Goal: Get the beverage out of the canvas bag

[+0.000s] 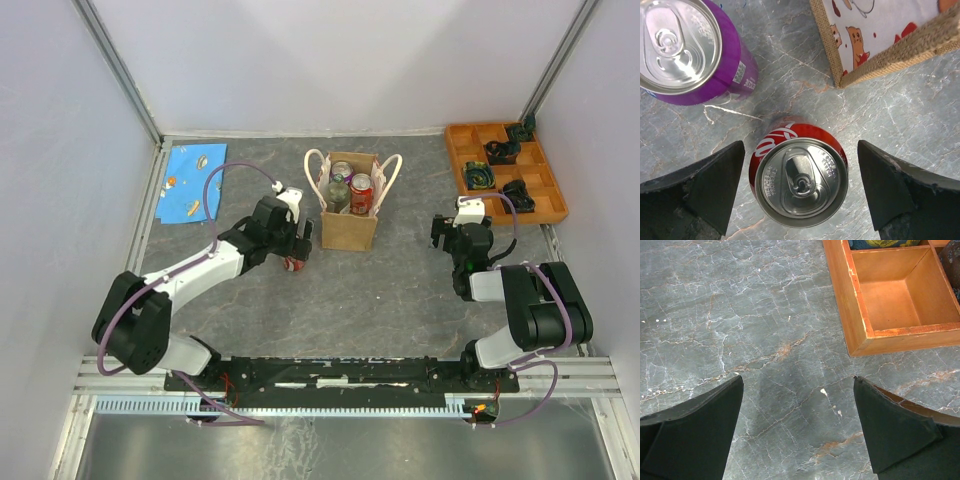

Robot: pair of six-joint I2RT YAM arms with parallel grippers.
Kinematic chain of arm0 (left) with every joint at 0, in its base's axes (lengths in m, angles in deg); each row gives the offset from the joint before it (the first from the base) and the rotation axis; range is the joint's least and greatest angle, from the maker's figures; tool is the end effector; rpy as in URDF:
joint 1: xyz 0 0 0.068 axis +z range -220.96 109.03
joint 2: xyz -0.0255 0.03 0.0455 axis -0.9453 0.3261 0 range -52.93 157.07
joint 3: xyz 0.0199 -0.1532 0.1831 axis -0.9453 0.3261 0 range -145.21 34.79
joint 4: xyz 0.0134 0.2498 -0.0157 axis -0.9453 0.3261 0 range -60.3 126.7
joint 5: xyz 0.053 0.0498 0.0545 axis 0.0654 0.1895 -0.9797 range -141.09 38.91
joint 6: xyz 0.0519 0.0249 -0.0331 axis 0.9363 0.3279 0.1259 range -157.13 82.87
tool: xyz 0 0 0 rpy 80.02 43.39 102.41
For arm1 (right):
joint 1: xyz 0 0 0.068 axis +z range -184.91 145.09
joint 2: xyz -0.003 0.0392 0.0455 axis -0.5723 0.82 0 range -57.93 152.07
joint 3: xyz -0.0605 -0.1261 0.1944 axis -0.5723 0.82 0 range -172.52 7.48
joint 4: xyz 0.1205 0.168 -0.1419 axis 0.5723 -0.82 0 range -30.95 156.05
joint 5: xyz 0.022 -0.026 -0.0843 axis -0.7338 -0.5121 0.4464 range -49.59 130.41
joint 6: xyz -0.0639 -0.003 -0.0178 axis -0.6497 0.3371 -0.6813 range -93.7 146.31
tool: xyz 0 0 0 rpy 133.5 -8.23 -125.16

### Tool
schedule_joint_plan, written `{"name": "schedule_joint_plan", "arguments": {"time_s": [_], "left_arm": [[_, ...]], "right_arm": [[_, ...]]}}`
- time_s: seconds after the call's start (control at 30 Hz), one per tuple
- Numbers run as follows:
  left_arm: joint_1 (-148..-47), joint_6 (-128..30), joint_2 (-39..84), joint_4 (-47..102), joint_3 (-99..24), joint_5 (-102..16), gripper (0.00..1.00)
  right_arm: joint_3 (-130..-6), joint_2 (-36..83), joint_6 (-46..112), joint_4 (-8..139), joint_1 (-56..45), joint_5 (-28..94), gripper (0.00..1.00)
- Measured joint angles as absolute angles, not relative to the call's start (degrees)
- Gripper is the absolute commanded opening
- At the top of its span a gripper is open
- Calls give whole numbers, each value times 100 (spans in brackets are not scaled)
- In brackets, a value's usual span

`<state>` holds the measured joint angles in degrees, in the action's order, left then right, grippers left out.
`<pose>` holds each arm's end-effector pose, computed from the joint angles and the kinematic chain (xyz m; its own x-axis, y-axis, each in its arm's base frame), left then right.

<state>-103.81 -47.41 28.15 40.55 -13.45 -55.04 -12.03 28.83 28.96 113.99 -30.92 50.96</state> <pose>0.2578 -0.1621 0.1766 -0.6601 0.2141 -0.7200 0.3876 0.9182 -0.0823 0.2713 0.0092 0.1087 -0.3249 0.0231 -0.9455 0.1190 0.9928 -0.0167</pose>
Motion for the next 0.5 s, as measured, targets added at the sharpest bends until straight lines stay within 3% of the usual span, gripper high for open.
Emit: {"name": "schedule_joint_plan", "arguments": {"time_s": [0.33,0.5], "left_arm": [[-10381,-4697,2568,4549,-2016,-5572,98],[-10381,-4512,2389,4781,-2991,-5591,87]], "right_arm": [[-1203,2883,2896,11399,-3090,5096,99],[-1203,2883,2896,11399,-3092,5096,99]]}}
